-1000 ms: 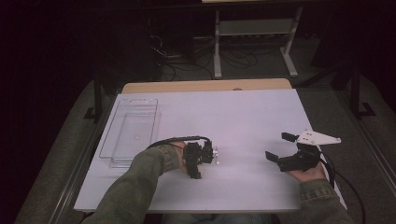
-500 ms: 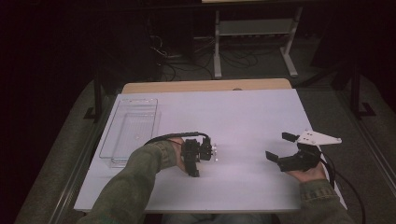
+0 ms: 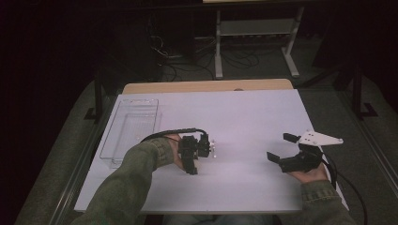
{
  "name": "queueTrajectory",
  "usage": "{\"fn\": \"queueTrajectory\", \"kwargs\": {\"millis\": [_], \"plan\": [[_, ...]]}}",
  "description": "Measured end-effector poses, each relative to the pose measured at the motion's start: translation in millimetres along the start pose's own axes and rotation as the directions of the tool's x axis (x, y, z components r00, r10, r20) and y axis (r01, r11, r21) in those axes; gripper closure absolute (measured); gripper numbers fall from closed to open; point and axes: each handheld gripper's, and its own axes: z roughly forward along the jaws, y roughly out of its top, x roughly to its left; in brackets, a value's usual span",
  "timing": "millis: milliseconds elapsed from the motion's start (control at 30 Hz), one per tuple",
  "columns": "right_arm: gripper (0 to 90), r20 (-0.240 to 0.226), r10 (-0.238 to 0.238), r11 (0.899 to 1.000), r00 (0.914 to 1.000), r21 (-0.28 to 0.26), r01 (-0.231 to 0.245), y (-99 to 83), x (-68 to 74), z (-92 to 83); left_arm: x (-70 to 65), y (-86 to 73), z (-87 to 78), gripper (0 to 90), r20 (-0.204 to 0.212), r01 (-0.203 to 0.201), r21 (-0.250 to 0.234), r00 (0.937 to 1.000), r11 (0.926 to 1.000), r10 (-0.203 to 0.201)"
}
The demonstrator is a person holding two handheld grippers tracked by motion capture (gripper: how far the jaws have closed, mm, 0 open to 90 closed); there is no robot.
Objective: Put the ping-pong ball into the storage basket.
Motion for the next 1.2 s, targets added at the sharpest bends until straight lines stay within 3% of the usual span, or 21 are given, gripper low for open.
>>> {"fn": "queueTrajectory", "kwargs": {"millis": [467,700,1200], "plan": [[0.0,0.002,-0.002,1.0,1.0,0.004,0.002,0.0,0.9,0.5,0.2,-12.4,-19.5,51.0,0.0,0.015,-0.005,0.9999,0.9999,-0.015],[0.0,0.003,-0.003,1.0,1.0,0.005,0.003,0.0,1.2,0.4,-1.8,-17.4,-31.7,51.0,0.007,0.002,-0.014,1.0,0.9999,-0.001],[0.0,0.008,0.004,1.0,1.0,0.0,-0.004,0.1,0.4,-1.0,-5.2,-24.1,-57.1,51.0,-0.02,-0.004,-0.007,0.9998,1.0,0.004]]}}
